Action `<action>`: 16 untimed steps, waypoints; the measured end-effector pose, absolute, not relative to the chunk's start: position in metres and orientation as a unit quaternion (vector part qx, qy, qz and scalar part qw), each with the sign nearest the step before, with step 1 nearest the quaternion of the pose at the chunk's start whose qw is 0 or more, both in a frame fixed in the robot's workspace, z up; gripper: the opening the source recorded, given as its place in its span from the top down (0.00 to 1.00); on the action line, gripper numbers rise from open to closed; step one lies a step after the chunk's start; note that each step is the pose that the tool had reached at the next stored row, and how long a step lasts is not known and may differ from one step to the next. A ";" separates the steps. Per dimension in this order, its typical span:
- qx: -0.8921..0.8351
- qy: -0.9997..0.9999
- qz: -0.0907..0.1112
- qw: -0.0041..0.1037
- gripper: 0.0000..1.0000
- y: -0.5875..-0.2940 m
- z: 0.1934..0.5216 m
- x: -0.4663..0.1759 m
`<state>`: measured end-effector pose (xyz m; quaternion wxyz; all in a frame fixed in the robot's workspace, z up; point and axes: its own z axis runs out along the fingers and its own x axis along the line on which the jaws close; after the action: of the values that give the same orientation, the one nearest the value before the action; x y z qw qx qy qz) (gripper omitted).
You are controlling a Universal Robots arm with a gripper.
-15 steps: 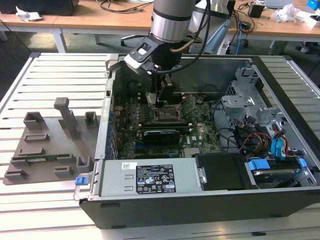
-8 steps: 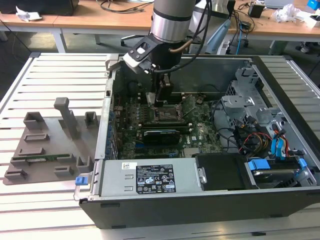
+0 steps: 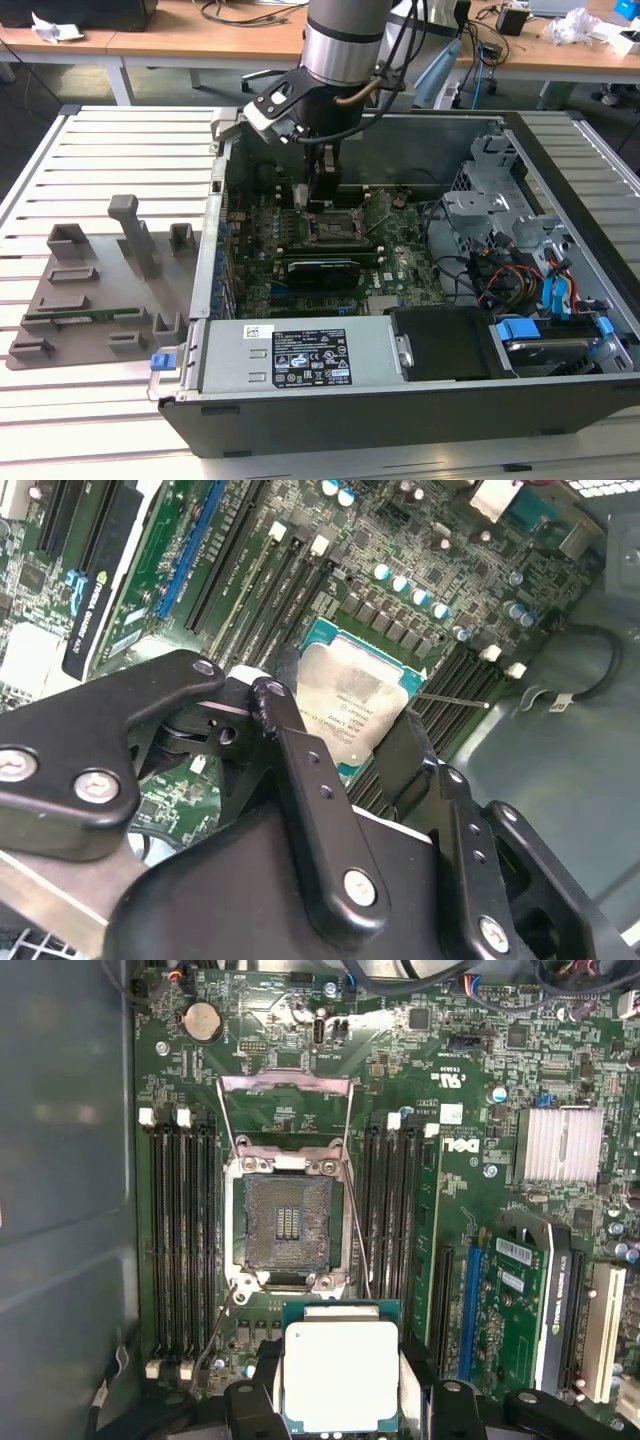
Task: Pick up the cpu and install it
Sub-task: 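Place the cpu into insertion slot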
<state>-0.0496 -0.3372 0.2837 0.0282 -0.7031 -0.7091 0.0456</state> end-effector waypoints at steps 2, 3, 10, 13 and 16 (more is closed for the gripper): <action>-0.711 -0.701 0.045 0.029 0.45 -0.337 0.284 -0.049; -0.714 -0.698 0.045 0.029 0.45 -0.337 0.284 -0.049; -0.739 -0.672 0.044 0.031 0.45 -0.337 0.284 -0.049; -0.746 -0.663 0.044 0.031 0.45 -0.337 0.284 -0.049; -0.754 -0.655 0.043 0.032 0.45 -0.337 0.284 -0.049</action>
<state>-0.0489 -0.3372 0.2837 0.0316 -0.7540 -0.6546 0.0434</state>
